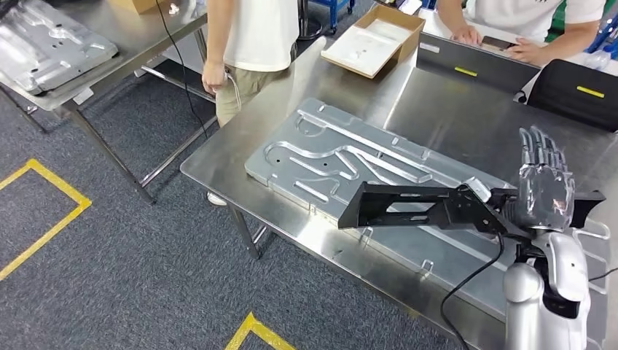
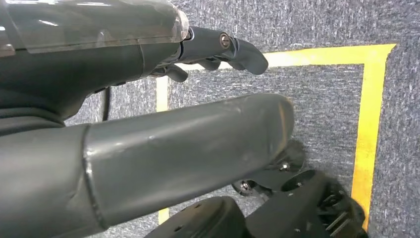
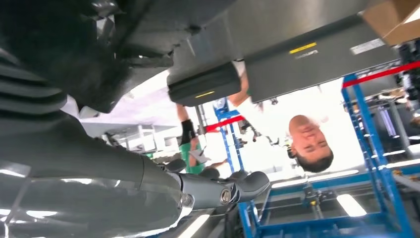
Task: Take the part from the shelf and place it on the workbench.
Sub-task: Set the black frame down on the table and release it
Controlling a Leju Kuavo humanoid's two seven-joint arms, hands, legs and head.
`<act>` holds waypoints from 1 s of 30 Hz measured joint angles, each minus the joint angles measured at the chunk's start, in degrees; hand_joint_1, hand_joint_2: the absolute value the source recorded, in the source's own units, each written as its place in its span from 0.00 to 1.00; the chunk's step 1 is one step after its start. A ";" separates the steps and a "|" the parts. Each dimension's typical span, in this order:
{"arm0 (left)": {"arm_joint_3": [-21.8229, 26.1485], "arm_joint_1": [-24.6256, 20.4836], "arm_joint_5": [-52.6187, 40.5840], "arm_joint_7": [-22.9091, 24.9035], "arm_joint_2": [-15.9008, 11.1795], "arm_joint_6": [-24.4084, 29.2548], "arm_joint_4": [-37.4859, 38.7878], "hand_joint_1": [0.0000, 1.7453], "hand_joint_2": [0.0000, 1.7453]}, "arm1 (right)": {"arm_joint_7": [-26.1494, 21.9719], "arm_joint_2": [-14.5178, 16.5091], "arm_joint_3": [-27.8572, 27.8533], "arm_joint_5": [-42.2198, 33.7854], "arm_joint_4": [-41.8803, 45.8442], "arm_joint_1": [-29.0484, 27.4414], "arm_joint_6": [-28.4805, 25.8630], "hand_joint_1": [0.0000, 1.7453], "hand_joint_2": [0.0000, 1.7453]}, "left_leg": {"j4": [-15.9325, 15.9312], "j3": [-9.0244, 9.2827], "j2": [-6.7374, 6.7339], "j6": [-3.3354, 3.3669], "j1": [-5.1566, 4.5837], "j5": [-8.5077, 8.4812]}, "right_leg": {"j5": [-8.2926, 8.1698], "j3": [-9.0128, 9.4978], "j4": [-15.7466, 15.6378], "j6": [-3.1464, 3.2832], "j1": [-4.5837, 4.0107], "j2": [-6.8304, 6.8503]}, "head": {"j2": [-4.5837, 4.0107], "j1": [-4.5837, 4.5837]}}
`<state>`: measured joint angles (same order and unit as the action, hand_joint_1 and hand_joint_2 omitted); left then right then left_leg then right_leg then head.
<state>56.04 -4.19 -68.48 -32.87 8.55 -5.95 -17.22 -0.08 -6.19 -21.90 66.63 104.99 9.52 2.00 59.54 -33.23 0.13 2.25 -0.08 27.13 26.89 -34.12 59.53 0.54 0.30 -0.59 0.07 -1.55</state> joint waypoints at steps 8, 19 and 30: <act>0.11 0.16 0.05 -0.16 -0.23 0.11 0.00 0.00 0.00 | -1.56 -4.58 0.17 -1.84 -2.97 0.81 3.26 0.00 0.00 | -2.48 0.76 -0.26 0.91 0.46 -1.22 | 6.55 -5.63 12.09 -2.15 0.52 0.29 | 0.00 0.02; 0.24 0.08 -0.25 -0.51 -0.69 0.62 0.00 0.00 0.00 | 0.50 -8.18 0.77 -1.39 -8.38 0.10 5.72 0.00 0.00 | -0.13 -0.14 -0.14 -1.39 0.33 0.32 | -0.16 -0.10 -0.06 -0.92 1.16 0.45 | 0.00 -0.02; 0.39 -0.02 -0.30 -0.57 -1.26 0.73 0.00 0.00 0.00 | -0.25 -8.94 0.69 -9.16 -10.36 0.26 8.38 0.00 0.00 | 0.27 0.69 -0.05 -0.87 0.33 0.70 | -0.42 0.02 -0.05 -0.29 0.40 0.11 | 0.00 -0.02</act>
<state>56.43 -4.21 -68.78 -33.44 7.29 -5.22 -17.22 -0.33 -15.12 -21.20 57.47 94.63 9.78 10.37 59.81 -32.54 0.09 1.39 0.25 27.83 26.47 -34.10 59.48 0.25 0.70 -0.48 0.07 -1.56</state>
